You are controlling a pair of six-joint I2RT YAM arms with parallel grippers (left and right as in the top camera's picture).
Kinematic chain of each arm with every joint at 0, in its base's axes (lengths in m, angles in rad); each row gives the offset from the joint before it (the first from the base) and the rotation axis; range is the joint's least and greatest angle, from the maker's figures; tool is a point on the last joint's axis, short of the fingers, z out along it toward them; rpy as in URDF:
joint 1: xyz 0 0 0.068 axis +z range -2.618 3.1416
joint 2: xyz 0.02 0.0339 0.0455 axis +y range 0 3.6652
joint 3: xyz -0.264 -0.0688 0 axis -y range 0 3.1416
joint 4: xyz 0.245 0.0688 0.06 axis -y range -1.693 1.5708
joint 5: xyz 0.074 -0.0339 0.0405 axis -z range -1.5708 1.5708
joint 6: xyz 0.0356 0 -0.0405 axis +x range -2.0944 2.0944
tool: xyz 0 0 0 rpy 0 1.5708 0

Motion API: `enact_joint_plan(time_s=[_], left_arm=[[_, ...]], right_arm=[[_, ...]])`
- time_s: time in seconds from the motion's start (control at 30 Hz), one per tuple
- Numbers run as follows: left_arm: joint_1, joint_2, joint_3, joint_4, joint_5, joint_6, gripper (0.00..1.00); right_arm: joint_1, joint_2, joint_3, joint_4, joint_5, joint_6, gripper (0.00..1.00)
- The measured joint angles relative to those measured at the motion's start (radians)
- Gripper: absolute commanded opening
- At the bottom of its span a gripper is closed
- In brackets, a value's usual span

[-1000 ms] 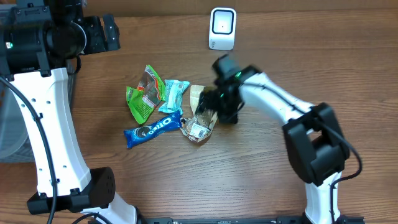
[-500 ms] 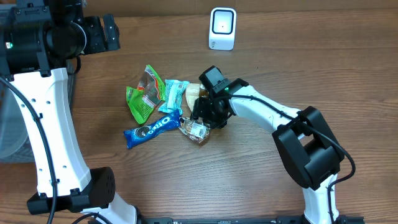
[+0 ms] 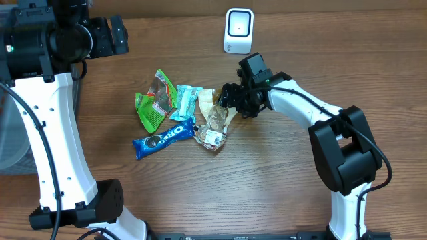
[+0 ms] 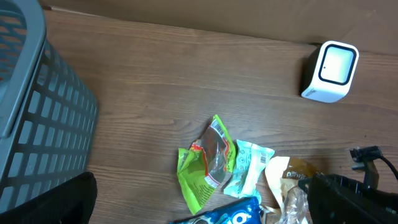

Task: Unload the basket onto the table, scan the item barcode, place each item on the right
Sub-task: 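Lower the right gripper onto the gold pouch and grasp it, then lift the gold pouch and hold it up to the white scanner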

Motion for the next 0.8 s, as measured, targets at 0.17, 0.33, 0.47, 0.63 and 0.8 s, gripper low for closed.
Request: enact_joint_plan(time_s=[0.17, 0.33, 0.47, 0.63, 0.8], left_arm=[[0.0, 0.0, 0.0, 0.0, 0.0, 0.0, 1.0], [0.0, 0.0, 0.0, 0.0, 0.0, 0.0, 1.0], [0.0, 0.0, 0.0, 0.0, 0.0, 0.0, 1.0], [0.0, 0.0, 0.0, 0.0, 0.0, 0.0, 1.0], [0.0, 0.0, 0.0, 0.0, 0.0, 0.0, 1.0]], right_arm=[[0.055, 0.0, -0.043, 0.047, -0.013, 0.034, 0.74], [0.092, 0.0, -0.062, 0.077, -0.022, 0.076, 0.14], [0.08, 0.0, -0.063, 0.094, -0.069, 0.08, 0.04], [0.034, -0.001, -0.061, 0.072, -0.159, 0.047, 0.04], [-0.044, -0.08, -0.048, 0.022, -0.266, 0.055, 0.04]])
